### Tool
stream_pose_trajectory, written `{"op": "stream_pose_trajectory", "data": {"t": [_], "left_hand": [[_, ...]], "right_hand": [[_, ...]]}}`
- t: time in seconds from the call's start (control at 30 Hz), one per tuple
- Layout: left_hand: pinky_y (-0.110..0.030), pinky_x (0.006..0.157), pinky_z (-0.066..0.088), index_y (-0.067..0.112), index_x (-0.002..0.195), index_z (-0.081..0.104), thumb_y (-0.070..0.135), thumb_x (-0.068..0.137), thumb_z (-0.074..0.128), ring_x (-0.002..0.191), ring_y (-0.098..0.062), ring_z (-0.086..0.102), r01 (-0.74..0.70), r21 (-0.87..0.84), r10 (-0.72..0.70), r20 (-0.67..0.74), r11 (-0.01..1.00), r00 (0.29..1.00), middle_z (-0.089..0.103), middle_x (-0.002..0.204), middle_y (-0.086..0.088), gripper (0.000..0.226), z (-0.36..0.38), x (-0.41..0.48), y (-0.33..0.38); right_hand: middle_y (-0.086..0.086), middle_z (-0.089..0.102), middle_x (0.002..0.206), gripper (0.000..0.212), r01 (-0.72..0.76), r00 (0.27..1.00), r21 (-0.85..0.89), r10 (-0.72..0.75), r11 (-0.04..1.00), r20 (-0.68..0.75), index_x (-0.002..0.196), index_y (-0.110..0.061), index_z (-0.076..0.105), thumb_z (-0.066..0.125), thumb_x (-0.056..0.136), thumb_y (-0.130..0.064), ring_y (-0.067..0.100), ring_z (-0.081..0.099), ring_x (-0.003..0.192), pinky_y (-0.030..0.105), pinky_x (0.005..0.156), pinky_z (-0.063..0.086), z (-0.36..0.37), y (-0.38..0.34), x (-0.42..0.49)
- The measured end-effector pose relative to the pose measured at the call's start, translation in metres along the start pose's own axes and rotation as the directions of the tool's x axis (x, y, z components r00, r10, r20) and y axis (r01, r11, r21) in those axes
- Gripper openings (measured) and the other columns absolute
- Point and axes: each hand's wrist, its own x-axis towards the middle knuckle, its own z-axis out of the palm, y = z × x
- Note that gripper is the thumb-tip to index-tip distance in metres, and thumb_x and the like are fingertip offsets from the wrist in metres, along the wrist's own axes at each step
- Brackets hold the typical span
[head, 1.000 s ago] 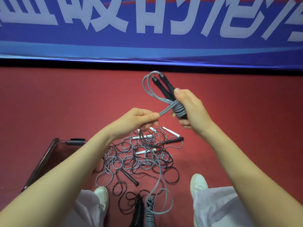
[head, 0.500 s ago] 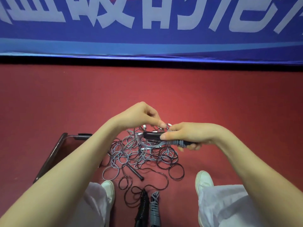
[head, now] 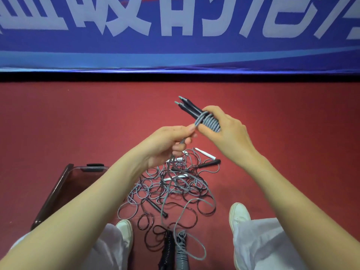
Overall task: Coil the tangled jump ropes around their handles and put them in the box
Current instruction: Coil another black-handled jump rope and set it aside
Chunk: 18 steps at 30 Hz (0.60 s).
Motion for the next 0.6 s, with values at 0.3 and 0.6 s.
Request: {"op": "stream_pose_trajectory", "data": {"t": [0.3,0.6], "left_hand": [[-0.016,0.045,0.028,0.017,0.103,0.057,0.015,0.084,0.062,0.046,-0.004,0.038,-0.188,0.010,0.185,0.136,0.982,0.973,0.059,0.063,0.007,0.020,-0.006,-0.003,-0.008],[-0.026,0.050,0.018,0.007,0.082,0.062,0.022,0.088,0.061,0.053,-0.014,0.026,-0.360,0.282,0.378,-0.008,0.889,0.926,0.047,0.074,-0.016,0.017,-0.005,-0.003,-0.011]], "right_hand": [[0.008,0.051,0.064,0.027,-0.161,0.939,0.698,-0.110,0.698,0.327,0.097,-0.026,0.056,0.065,0.083,-0.046,0.014,0.032,0.041,0.017,0.035,0.023,0.000,-0.004,-0.004],[0.007,0.055,0.059,0.072,-0.289,0.920,0.682,-0.003,0.671,0.392,0.100,0.002,0.054,0.052,0.078,-0.067,0.015,0.034,0.033,0.016,0.035,0.024,0.012,0.001,0.001]]}}
